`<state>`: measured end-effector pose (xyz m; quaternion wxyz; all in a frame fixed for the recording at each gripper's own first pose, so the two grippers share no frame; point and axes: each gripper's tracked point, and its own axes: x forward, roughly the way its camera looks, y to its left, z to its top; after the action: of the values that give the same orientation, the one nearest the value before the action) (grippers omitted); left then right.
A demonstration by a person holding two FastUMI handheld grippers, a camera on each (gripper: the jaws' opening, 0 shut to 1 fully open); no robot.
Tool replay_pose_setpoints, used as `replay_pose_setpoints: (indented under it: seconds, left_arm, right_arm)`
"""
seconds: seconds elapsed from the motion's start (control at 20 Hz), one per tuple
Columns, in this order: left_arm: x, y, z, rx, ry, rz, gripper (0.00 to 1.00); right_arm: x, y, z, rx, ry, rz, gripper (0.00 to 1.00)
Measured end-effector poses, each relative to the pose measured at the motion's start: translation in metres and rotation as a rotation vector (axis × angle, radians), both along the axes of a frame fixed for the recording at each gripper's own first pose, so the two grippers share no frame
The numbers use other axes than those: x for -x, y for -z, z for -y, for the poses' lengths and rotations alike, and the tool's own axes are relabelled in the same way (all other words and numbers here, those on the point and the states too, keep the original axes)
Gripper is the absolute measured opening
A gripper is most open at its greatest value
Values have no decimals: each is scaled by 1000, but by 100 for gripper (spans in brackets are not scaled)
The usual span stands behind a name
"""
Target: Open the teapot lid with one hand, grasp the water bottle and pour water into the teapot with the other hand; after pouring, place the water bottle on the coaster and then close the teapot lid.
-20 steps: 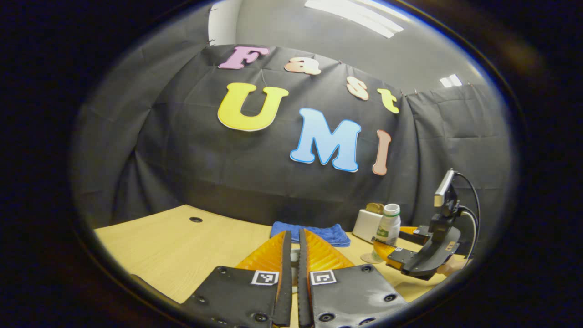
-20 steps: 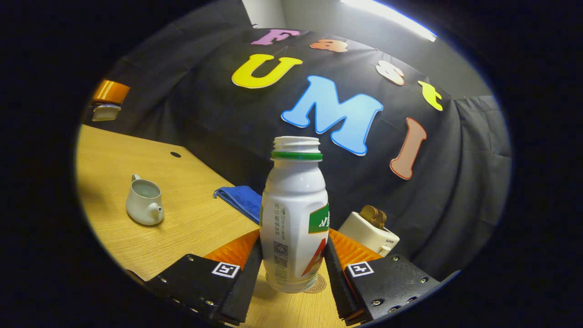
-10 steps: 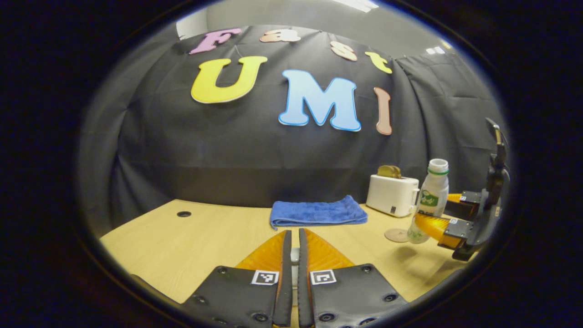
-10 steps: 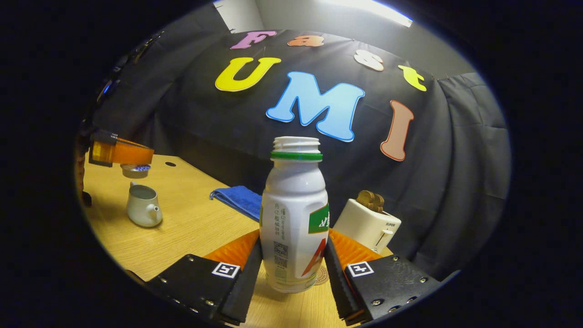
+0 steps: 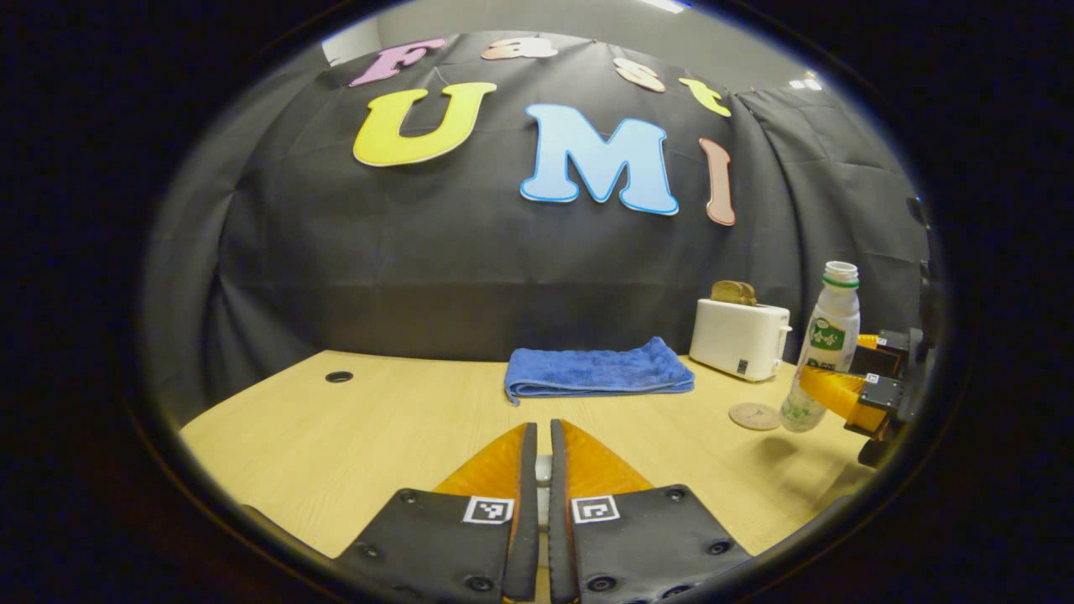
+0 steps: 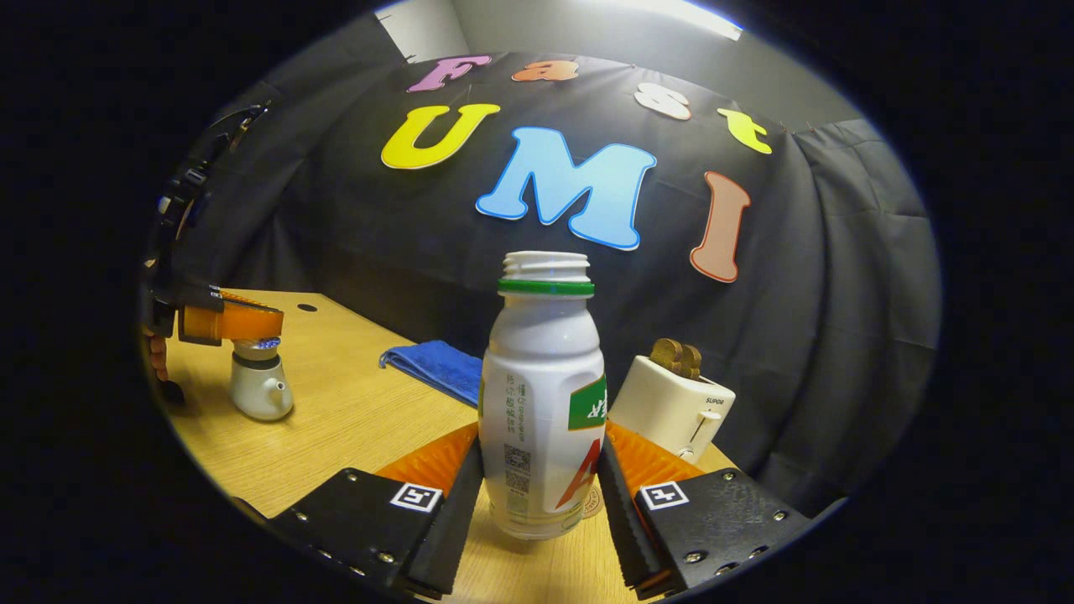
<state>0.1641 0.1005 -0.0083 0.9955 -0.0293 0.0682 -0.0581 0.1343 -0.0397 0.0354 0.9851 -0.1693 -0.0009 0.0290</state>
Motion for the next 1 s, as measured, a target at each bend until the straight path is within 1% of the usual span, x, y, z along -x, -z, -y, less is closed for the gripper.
replay_pose_setpoints:
  seconds: [0.1,0.15,0.2,0.3,0.6,0.65,0.7,0.75,0.8,0.85,1.0]
  left_arm:
    - [1,1,2,-4,6,-3,15]
    - [0,7,4,-8,5,-9,11]
    - [0,10,5,-7,8,-18,15]
    - [-2,13,5,-12,4,-22,16]
    - [-3,19,4,4,-2,-40,16]
    - [-3,20,6,-4,-2,-40,12]
    - [-2,19,6,-18,-5,-32,15]
    - [0,18,6,-26,-6,-28,15]
    - [1,17,6,-25,-7,-28,19]
    - [2,15,4,-20,-19,-14,19]
    - [7,1,1,-12,-37,33,53]
  right_arm:
    - [0,0,0,1,-2,-4,71]
    - [0,1,0,1,-3,-6,71]
    - [0,2,0,2,-3,-8,71]
    - [-1,1,0,2,-2,-9,71]
    - [-3,6,3,-8,4,-18,71]
    - [-4,9,2,-11,2,-27,71]
    - [-4,11,2,-9,4,-34,71]
    - [-5,12,2,-7,3,-37,71]
    - [-6,12,3,-8,5,-35,71]
    - [-7,12,5,-12,8,-29,71]
    - [-11,18,7,-40,0,-41,71]
